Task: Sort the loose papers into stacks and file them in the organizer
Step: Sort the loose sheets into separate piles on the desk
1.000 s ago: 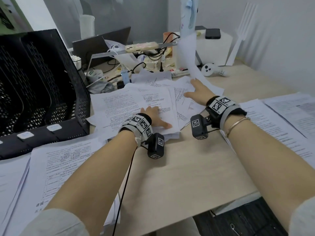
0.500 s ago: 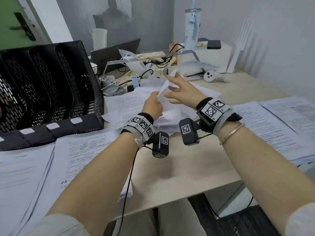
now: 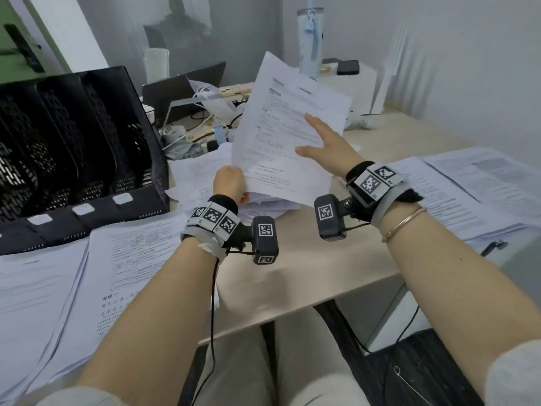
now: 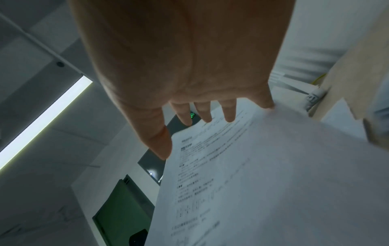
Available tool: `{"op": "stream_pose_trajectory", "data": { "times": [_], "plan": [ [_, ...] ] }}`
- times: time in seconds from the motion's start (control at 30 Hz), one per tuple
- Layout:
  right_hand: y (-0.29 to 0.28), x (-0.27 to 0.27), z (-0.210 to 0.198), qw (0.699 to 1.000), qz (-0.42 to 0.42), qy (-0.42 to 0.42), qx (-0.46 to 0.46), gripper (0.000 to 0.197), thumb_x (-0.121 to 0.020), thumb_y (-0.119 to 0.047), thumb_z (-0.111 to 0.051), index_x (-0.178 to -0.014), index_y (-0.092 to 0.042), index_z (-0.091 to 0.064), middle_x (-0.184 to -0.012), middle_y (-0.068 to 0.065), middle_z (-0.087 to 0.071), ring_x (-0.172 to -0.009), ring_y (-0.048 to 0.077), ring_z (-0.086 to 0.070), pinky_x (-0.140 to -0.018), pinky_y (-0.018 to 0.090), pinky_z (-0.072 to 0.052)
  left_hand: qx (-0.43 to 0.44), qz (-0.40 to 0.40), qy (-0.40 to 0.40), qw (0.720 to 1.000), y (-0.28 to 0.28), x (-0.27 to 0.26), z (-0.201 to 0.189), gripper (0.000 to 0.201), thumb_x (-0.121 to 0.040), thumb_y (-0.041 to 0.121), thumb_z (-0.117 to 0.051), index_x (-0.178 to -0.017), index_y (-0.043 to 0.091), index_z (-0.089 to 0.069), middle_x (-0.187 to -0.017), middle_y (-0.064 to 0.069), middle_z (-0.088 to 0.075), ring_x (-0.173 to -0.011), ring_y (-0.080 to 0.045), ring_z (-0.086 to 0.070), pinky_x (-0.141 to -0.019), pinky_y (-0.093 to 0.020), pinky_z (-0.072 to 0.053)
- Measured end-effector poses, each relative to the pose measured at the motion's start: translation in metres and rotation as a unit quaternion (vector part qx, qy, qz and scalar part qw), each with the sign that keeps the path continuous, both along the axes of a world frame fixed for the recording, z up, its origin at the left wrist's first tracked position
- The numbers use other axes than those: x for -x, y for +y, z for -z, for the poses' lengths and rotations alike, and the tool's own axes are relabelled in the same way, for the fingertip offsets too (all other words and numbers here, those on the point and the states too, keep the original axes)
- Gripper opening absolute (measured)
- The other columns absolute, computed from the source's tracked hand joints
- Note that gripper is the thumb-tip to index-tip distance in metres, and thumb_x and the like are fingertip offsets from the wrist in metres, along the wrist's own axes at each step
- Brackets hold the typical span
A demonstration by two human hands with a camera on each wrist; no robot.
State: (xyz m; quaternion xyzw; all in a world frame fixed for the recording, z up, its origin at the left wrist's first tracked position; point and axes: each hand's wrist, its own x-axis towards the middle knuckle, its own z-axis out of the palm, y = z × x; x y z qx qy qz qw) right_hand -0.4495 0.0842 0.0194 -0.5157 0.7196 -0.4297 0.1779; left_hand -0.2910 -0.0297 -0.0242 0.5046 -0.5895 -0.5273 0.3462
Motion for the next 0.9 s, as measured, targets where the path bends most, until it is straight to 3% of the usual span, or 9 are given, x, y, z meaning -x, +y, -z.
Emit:
{"op": "stream_pose_trajectory", "data": {
  "times": [0.1,0.17,0.3,0.5,0.57,0.63,0.7,0.8,0.9],
  "plan": [
    [0.015,0.006,0.010,1.000,0.008,0.002,-0.013,0.068,-0.092,-0.025,-0.058,-0.150,-0.024,-0.022,-0.159,0.000,-0.007,-0.146,0.012,-0.009,-0.114,0.026,-0.011,-0.016,0.009,0.024,1.000,0.010,0.008,0.000,0.023,-0.096,0.009,-0.031,-0.105,0.000,-0.051,-0.077,-0.008,-0.044,-0.073,-0.026,-0.050,-0.052,-0.031,-0.047],
    [0.024,0.010,0.015,1.000,0.013,0.003,-0.023,0.066,-0.092,-0.025,-0.058,-0.149,-0.025,-0.025,-0.159,0.000,-0.008,-0.146,0.012,-0.008,-0.114,0.027,-0.011,-0.027,0.004,0.029,0.999,0.014,0.015,0.000,0.019,-0.098,0.012,-0.031,-0.090,0.003,-0.047,-0.076,-0.008,-0.044,-0.072,-0.026,-0.049,-0.052,-0.031,-0.046],
    [0.039,0.018,0.024,0.999,0.020,0.015,-0.031,0.062,-0.091,-0.027,-0.060,-0.146,-0.028,-0.032,-0.159,0.000,-0.009,-0.146,0.015,-0.008,-0.119,0.034,-0.010,-0.041,0.007,0.043,0.998,0.023,0.032,0.001,0.024,-0.099,0.013,-0.031,-0.080,0.007,-0.046,-0.075,-0.007,-0.045,-0.065,-0.022,-0.049,-0.048,-0.027,-0.044],
    [0.062,0.027,0.042,0.995,0.060,0.026,-0.072,0.057,-0.088,-0.031,-0.061,-0.140,-0.034,-0.040,-0.159,0.002,-0.009,-0.147,0.020,-0.003,-0.117,0.052,-0.005,-0.052,0.016,0.044,0.998,0.038,0.058,0.005,0.013,-0.098,0.010,-0.032,-0.100,0.006,-0.044,-0.085,-0.011,-0.049,-0.065,-0.021,-0.050,-0.043,-0.022,-0.045],
    [0.069,0.029,0.047,0.994,0.077,0.016,-0.077,0.056,-0.087,-0.029,-0.061,-0.140,-0.031,-0.042,-0.159,0.004,-0.011,-0.146,0.021,-0.007,-0.117,0.050,-0.006,-0.063,0.022,0.045,0.997,0.043,0.067,0.007,0.020,-0.098,0.008,-0.032,-0.109,0.001,-0.047,-0.089,-0.011,-0.049,-0.064,-0.020,-0.051,-0.040,-0.019,-0.045],
    [0.074,0.031,0.051,0.993,0.096,-0.004,-0.069,0.054,-0.088,-0.026,-0.061,-0.139,-0.027,-0.043,-0.158,0.005,-0.012,-0.146,0.021,-0.011,-0.118,0.042,-0.010,-0.046,0.026,0.022,0.998,0.049,0.075,0.009,0.033,-0.100,0.010,-0.032,-0.128,-0.003,-0.045,-0.078,-0.004,-0.048,-0.061,-0.014,-0.052,-0.047,-0.022,-0.049],
    [0.080,0.032,0.053,0.992,0.109,-0.026,-0.063,0.054,-0.089,-0.024,-0.058,-0.141,-0.024,-0.041,-0.158,0.005,-0.011,-0.145,0.021,-0.013,-0.115,0.034,-0.014,-0.035,0.017,0.019,0.999,0.053,0.082,0.011,0.037,-0.101,0.012,-0.033,-0.134,-0.004,-0.040,-0.073,0.002,-0.046,-0.060,-0.009,-0.052,-0.054,-0.024,-0.050],
    [0.088,0.034,0.054,0.992,0.106,-0.031,-0.068,0.057,-0.091,-0.022,-0.056,-0.144,-0.016,-0.037,-0.158,0.005,-0.011,-0.145,0.018,-0.014,-0.111,0.027,-0.016,-0.038,0.020,0.019,0.999,0.056,0.087,0.013,0.026,-0.100,0.009,-0.033,-0.123,0.006,-0.045,-0.073,0.002,-0.044,-0.061,-0.010,-0.051,-0.059,-0.026,-0.053],
    [0.093,0.035,0.055,0.992,0.103,-0.027,-0.072,0.055,-0.093,-0.020,-0.056,-0.143,-0.008,-0.037,-0.153,0.006,-0.024,-0.141,0.017,-0.022,-0.104,0.021,-0.019,-0.052,0.022,0.007,0.998,0.057,0.088,0.015,0.007,-0.098,0.006,-0.035,-0.104,0.010,-0.036,-0.074,0.001,-0.044,-0.062,-0.010,-0.052,-0.060,-0.025,-0.053]
  ]
}}
